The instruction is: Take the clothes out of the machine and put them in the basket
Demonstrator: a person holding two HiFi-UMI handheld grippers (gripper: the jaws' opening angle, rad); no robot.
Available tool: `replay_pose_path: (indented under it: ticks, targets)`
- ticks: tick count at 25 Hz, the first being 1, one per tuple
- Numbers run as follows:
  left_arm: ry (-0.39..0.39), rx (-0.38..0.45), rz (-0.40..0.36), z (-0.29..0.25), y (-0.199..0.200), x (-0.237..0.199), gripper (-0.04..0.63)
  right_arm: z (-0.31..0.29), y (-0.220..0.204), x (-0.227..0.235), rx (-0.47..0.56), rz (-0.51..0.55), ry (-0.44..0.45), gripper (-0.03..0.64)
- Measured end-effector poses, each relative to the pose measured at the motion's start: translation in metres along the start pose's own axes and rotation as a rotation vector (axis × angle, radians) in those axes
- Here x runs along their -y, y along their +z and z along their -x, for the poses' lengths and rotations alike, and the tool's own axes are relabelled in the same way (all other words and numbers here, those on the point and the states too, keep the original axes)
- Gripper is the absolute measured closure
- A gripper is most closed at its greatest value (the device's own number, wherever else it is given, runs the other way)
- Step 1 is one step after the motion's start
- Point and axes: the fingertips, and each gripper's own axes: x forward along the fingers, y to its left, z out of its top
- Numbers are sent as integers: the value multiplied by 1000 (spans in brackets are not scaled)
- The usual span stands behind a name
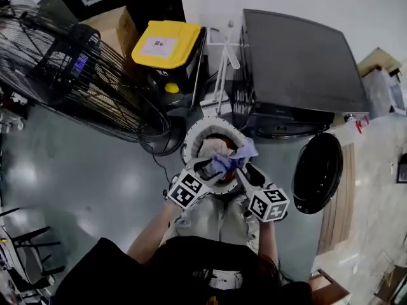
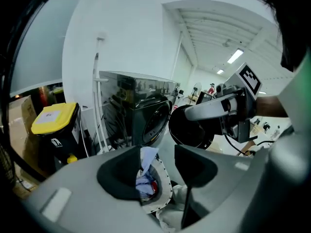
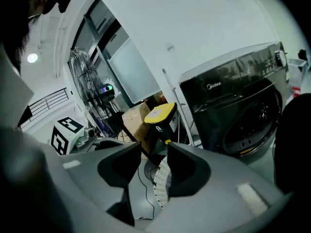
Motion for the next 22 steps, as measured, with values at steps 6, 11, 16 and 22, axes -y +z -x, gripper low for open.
replay_pose_path:
  ticks: [6,11,16,22]
  targets:
    - [-33,7,-36,17,4,19,397,26,13,-17,4,65,-15,448]
    - [-16,54,-1,27,13,27,440,42,25,-23,17,105,-20,449]
    - [-4,59,-2,31,10,38,463,58,27,-31,22,142,-9,453]
    - [29,103,-51,37,31,69,478,101,26,-36,57,168,7,463]
